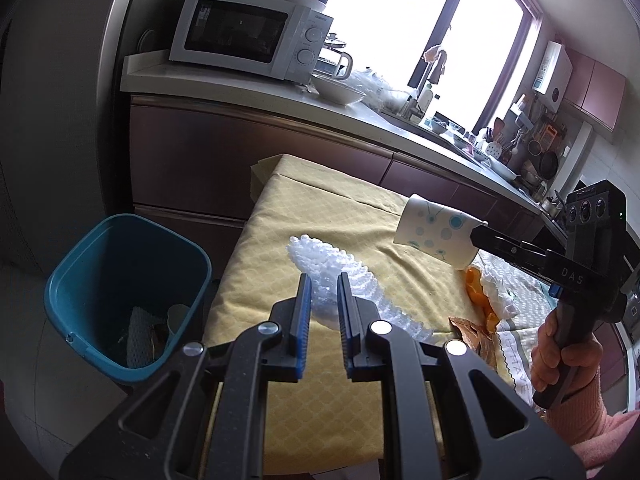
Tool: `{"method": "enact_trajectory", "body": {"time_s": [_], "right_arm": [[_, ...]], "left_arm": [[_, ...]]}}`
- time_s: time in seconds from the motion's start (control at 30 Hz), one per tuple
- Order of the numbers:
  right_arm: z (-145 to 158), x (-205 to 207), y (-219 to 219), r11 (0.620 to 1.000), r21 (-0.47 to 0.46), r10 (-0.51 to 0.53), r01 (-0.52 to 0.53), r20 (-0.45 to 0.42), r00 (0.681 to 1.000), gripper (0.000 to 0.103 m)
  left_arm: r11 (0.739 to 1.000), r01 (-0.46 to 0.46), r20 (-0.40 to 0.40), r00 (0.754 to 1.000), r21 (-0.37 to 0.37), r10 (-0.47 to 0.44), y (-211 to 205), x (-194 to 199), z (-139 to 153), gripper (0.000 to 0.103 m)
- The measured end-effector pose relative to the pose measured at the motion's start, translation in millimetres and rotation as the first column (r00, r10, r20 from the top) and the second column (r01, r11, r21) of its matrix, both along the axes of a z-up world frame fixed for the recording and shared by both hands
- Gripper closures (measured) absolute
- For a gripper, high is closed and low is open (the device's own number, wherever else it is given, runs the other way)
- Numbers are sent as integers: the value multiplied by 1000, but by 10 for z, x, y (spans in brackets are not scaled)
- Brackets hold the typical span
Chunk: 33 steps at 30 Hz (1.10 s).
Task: Collect trash
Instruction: 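Lift the foam net and cup and carry them toward the teal bin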
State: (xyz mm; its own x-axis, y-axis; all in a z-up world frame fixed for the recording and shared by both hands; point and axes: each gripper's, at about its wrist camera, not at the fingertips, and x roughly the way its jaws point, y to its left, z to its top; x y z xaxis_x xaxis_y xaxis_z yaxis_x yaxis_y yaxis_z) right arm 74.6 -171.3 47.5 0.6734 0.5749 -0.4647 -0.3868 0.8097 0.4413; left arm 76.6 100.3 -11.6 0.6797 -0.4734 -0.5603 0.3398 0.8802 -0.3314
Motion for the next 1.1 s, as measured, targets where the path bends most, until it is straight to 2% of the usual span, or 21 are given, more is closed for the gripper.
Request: {"method": "enact_trajectory", "body": {"time_s": [0.47,1.1], "right_arm": [[-27,151,502,994,-15,111,-111,-13,994,100],[-62,477,1289,966,-55,250,-253,-49,967,100]], "left_arm": [[994,-109,15,994,-30,110,553,-49,58,90],[960,-272,-17,962,-67,271,1290,-61,-65,90]]}}
